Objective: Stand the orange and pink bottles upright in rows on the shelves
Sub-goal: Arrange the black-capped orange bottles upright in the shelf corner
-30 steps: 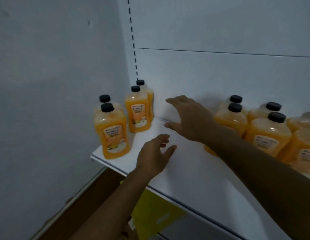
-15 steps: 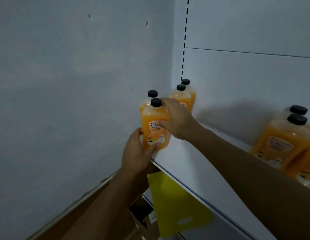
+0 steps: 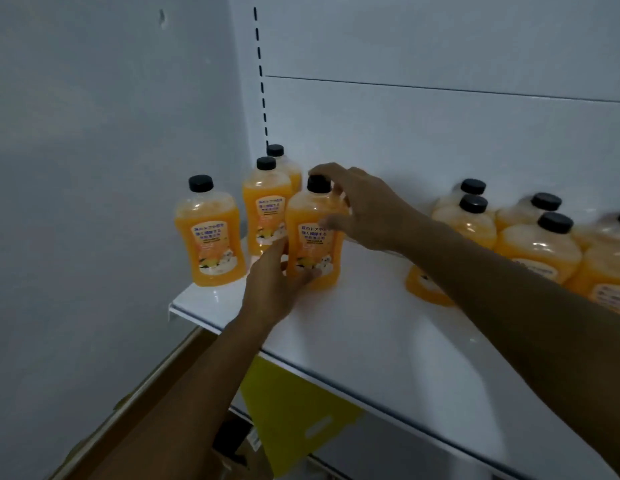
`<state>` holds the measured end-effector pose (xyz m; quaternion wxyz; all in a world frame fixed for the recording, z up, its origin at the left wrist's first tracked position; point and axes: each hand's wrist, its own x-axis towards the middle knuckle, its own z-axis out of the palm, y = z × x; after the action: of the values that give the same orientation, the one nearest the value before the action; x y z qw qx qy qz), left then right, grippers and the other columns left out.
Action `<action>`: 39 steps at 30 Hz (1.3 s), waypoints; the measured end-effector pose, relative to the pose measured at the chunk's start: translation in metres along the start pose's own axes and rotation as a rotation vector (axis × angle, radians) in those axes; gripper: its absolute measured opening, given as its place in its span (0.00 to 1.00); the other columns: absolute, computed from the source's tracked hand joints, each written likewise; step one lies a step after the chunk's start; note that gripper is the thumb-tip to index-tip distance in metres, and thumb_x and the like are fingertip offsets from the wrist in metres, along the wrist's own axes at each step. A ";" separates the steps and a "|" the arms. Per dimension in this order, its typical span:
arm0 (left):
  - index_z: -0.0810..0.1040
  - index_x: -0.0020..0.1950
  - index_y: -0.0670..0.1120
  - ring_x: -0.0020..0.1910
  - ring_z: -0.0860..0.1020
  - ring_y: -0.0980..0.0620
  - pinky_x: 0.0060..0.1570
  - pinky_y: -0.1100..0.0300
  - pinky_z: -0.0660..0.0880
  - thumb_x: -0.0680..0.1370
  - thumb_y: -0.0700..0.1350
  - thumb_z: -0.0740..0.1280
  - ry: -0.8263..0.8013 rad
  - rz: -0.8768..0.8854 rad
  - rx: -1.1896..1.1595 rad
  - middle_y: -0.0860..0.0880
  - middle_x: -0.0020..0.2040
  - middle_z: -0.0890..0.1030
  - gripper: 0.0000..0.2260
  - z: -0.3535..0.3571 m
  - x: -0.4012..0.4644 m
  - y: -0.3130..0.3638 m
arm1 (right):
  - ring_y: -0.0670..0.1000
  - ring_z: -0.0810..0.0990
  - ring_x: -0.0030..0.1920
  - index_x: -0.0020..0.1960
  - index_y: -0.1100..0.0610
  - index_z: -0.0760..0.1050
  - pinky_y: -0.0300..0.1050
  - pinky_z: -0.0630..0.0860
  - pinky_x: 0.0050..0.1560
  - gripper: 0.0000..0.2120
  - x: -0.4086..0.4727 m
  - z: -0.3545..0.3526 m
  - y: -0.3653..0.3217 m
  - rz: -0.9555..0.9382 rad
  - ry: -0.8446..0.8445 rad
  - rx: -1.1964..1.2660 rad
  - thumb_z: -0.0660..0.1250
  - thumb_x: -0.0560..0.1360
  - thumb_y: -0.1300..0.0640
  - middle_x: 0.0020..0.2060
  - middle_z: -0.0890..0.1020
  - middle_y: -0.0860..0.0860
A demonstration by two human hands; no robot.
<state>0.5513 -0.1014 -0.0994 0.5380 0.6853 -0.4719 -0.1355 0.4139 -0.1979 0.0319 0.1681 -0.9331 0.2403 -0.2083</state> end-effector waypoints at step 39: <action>0.81 0.46 0.51 0.39 0.79 0.63 0.37 0.70 0.73 0.75 0.49 0.72 0.008 0.071 0.192 0.60 0.40 0.80 0.04 -0.016 0.007 -0.008 | 0.53 0.72 0.66 0.74 0.53 0.63 0.54 0.73 0.62 0.31 0.043 0.047 -0.031 -0.161 0.128 -0.007 0.70 0.74 0.51 0.69 0.71 0.51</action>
<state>0.5698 -0.0973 -0.0985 0.4763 0.7170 -0.5045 -0.0675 0.4818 -0.1848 0.0173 0.1317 -0.9348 0.1753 -0.2794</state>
